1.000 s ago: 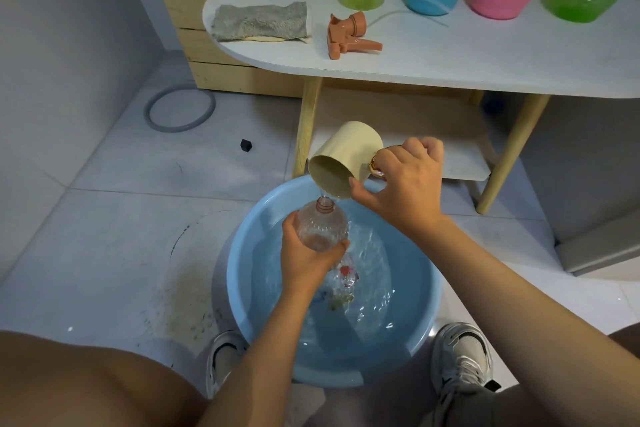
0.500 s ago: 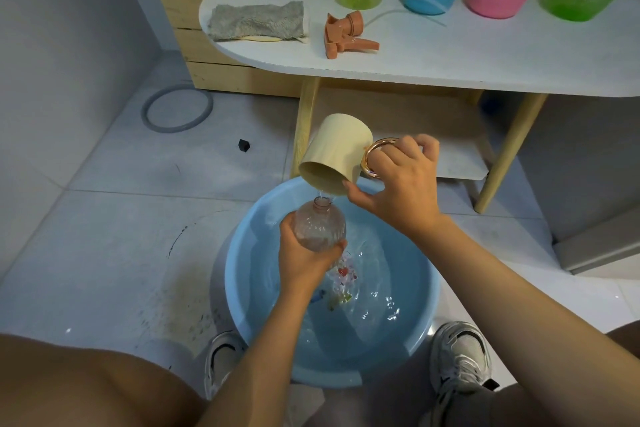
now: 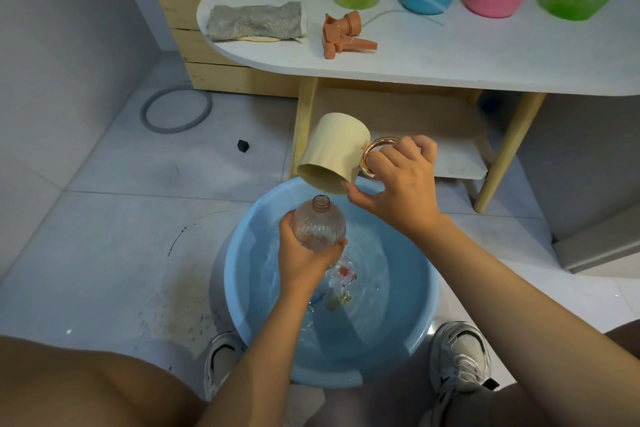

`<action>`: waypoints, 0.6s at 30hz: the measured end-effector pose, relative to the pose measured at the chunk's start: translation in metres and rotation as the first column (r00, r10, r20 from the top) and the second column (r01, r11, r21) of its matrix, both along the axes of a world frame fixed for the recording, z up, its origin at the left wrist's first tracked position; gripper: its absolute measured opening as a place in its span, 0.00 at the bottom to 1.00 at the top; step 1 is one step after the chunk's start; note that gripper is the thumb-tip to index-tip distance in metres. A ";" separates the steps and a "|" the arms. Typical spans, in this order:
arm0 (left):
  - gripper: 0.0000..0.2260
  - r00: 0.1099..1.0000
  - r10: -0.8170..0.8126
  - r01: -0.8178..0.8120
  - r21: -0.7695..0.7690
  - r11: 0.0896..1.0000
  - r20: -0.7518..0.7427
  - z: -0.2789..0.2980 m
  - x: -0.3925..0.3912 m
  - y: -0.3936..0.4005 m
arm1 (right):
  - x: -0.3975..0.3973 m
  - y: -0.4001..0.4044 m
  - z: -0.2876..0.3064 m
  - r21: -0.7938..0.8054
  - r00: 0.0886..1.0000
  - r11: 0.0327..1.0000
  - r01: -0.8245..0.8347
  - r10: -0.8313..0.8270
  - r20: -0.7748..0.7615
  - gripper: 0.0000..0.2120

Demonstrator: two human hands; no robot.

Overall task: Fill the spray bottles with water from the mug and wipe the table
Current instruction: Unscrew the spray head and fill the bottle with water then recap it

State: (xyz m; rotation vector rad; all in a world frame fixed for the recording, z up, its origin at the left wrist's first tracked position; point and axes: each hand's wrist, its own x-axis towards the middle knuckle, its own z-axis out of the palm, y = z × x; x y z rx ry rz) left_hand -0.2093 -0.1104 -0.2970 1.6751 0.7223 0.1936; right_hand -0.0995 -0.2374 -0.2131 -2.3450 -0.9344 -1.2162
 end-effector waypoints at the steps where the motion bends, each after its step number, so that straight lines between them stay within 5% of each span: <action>1: 0.41 1.000 0.001 -0.001 -0.005 1.000 0.006 0.000 0.000 0.000 | 0.000 0.000 0.000 0.007 1.000 1.000 0.011 -0.011 -0.021 0.18; 5: 0.41 1.000 0.002 -0.001 -0.035 0.999 0.031 0.002 -0.001 0.000 | -0.001 0.000 0.006 0.104 0.946 0.979 0.173 -0.136 -0.293 0.21; 10: 0.41 0.998 0.006 -0.004 -0.021 1.000 0.069 0.008 0.000 0.001 | 0.010 -0.009 0.012 0.053 0.481 0.894 0.444 -0.188 -0.857 0.26; 14: 0.41 0.996 0.004 -0.002 -0.016 1.000 0.086 0.019 0.001 0.001 | 0.012 -0.016 0.014 0.099 0.220 0.869 0.486 -0.012 -0.976 0.26; 18: 0.39 0.992 -0.025 0.026 -0.011 1.000 0.120 0.041 0.002 0.003 | 0.011 -0.016 0.031 0.087 0.175 0.872 0.482 0.002 -0.985 0.21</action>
